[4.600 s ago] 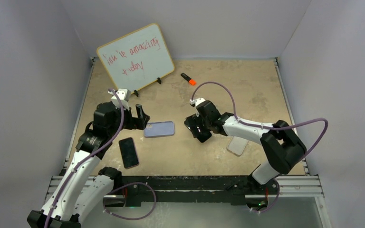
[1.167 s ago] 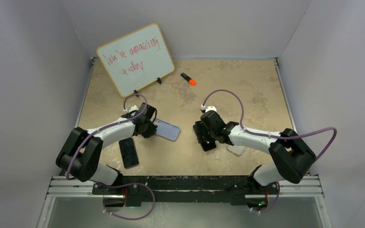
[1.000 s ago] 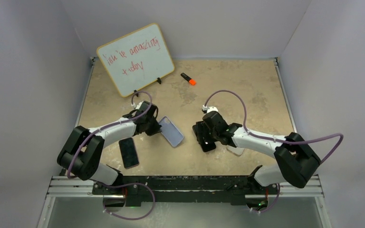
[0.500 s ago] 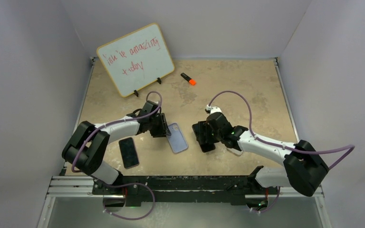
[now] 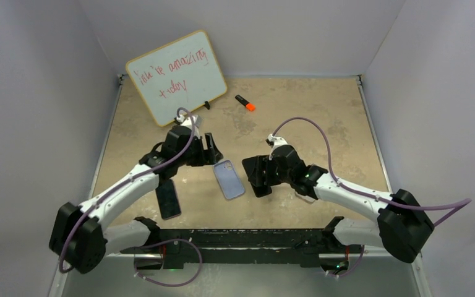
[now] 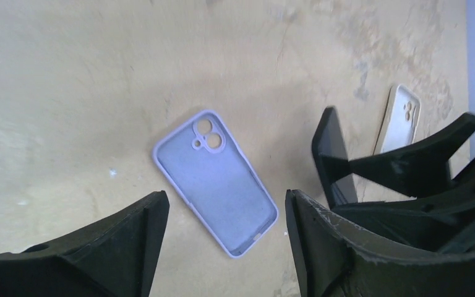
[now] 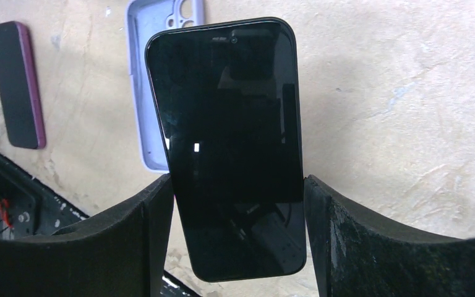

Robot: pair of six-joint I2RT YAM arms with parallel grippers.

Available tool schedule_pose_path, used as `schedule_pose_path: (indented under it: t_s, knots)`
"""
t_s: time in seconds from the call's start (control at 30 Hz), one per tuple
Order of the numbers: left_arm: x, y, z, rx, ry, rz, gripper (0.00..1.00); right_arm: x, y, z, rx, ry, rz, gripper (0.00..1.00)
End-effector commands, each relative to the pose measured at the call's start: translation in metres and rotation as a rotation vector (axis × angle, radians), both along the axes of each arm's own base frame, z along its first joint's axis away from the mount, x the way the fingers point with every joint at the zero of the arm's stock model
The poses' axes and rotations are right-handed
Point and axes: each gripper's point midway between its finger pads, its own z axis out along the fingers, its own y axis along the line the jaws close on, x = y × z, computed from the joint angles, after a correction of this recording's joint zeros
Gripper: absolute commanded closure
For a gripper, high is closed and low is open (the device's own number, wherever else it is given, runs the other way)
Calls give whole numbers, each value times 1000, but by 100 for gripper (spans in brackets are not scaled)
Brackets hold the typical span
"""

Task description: Put the phone into the phone case

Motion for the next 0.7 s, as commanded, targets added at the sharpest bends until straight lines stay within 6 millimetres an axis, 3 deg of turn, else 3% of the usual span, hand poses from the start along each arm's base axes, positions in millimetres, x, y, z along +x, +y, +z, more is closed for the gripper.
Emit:
schedule_pose_path:
  t_s: [0.0,0.13,0.23,0.5,0.67]
  knots:
    - [17,36,71,116,-253,88,27,5,29,37,146,-40,41,58]
    - [13,66,112,198,-376,144,20,6,45,48,202,-29,65,59]
    - [8,87,128,256,-440,191,10,7,58,50,229,-8,81,59]
    - [-2,113,131,302,-465,273,8,14,91,46,221,27,108,60]
    - [-8,133,144,325,-491,363,8,18,112,43,217,40,120,60]
